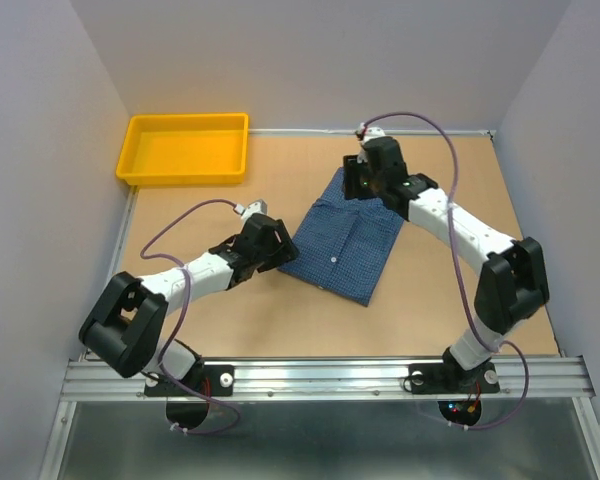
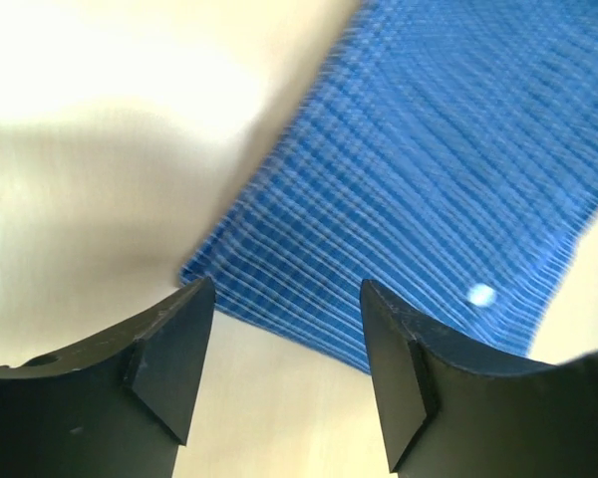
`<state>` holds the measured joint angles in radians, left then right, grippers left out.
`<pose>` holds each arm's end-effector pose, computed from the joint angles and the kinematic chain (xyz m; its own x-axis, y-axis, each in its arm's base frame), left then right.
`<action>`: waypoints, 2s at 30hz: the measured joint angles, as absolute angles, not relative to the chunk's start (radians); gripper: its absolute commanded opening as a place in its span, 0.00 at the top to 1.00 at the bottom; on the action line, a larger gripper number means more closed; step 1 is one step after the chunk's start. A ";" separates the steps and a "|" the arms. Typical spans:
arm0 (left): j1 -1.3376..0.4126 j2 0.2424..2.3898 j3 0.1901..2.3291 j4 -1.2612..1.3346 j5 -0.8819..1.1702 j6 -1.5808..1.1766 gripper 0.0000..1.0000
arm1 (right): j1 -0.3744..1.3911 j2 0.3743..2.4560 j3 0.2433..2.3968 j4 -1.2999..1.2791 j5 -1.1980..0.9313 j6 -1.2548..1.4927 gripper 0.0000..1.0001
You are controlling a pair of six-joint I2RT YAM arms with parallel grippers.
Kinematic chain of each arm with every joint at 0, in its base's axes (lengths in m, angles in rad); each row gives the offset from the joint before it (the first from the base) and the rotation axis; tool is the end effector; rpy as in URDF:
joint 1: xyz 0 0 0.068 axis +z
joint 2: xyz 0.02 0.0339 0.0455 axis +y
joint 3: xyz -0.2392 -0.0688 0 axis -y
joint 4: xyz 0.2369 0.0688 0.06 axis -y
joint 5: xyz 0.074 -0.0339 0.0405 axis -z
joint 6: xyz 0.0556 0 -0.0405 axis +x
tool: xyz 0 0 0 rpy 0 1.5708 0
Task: Fold and stack the long sleeve shirts
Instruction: Fold the shirt
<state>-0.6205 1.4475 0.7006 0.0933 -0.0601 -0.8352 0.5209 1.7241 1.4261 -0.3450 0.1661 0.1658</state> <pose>0.2525 -0.1764 0.1552 -0.7335 -0.3854 -0.5598 -0.0034 0.8257 -0.5641 0.3547 0.1929 0.2604 -0.5750 -0.1423 -0.8057 -0.2851 0.9579 0.0343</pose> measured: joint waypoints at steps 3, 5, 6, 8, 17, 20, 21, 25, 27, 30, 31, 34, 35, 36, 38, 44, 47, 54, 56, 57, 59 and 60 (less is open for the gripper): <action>-0.651 1.378 0.727 0.069 -0.073 -0.786 0.28 | 0.434 1.607 1.332 -0.301 0.064 0.275 0.64; -0.683 1.359 0.767 0.070 -0.086 -0.746 0.28 | 0.369 1.561 1.273 -0.273 0.008 0.334 0.74; -0.700 1.359 0.788 0.071 -0.092 -0.725 0.28 | 0.337 1.544 1.239 -0.258 -0.030 0.362 0.77; -0.732 1.367 0.834 0.081 -0.100 -0.674 0.28 | 0.267 1.535 1.164 -0.214 -0.097 0.425 0.85; -0.854 1.553 0.941 0.107 -0.132 -0.539 0.28 | 0.200 1.618 0.903 0.016 -0.400 0.611 0.99; -0.865 1.619 0.963 0.104 -0.141 -0.520 0.28 | 0.200 1.641 0.867 0.124 -0.485 0.662 0.99; -0.870 1.634 0.970 0.103 -0.143 -0.515 0.28 | 0.200 1.650 0.865 0.152 -0.506 0.678 0.99; -0.876 1.664 0.983 0.100 -0.154 -0.501 0.28 | 0.200 1.689 0.864 0.270 -0.571 0.727 0.99; -0.882 1.665 0.985 0.100 -0.159 -0.496 0.28 | 0.200 1.708 0.864 0.305 -0.588 0.739 0.99; -0.888 1.667 0.995 0.099 -0.162 -0.491 0.28 | 0.200 1.743 0.865 0.340 -0.611 0.755 0.99; -0.889 1.668 0.998 0.099 -0.162 -0.490 0.28 | 0.200 1.753 0.865 0.350 -0.615 0.757 0.99; -0.892 1.669 1.006 0.099 -0.163 -0.487 0.28 | 0.200 1.791 0.865 0.370 -0.625 0.764 0.99; -0.892 1.670 1.007 0.099 -0.164 -0.487 0.28 | 0.200 1.800 0.865 0.371 -0.625 0.765 0.99; -0.894 1.672 1.008 0.099 -0.166 -0.486 0.28 | 0.200 1.808 0.865 0.374 -0.627 0.765 0.99; -0.896 1.676 1.009 0.099 -0.166 -0.486 0.28 | 0.200 1.821 0.867 0.377 -0.628 0.765 0.99; -0.905 1.705 1.009 0.099 -0.166 -0.486 0.28 | 0.199 1.845 0.870 0.395 -0.627 0.764 0.99; -0.907 1.719 1.009 0.100 -0.165 -0.487 0.28 | 0.198 1.848 0.869 0.398 -0.604 0.762 0.99; -0.909 1.725 1.008 0.100 -0.165 -0.506 0.28 | 0.155 1.848 0.820 0.417 -0.553 0.740 0.94; -0.909 1.723 1.007 0.099 -0.166 -0.513 0.28 | 0.144 1.846 0.818 0.396 -0.550 0.732 0.88; -0.909 1.719 1.006 0.099 -0.167 -0.517 0.28 | 0.142 1.842 0.818 0.391 -0.549 0.729 0.85; -0.909 1.699 1.000 0.093 -0.170 -0.526 0.28 | 0.144 1.800 0.819 0.356 -0.553 0.722 0.78; -0.909 1.682 0.995 0.088 -0.173 -0.531 0.28 | 0.144 1.772 0.820 0.344 -0.557 0.719 0.72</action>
<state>-0.9092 1.6825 0.9955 0.0879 -0.1734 -0.5312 0.1436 1.7721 0.8204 0.3439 -0.5571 0.7185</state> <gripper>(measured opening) 0.720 0.161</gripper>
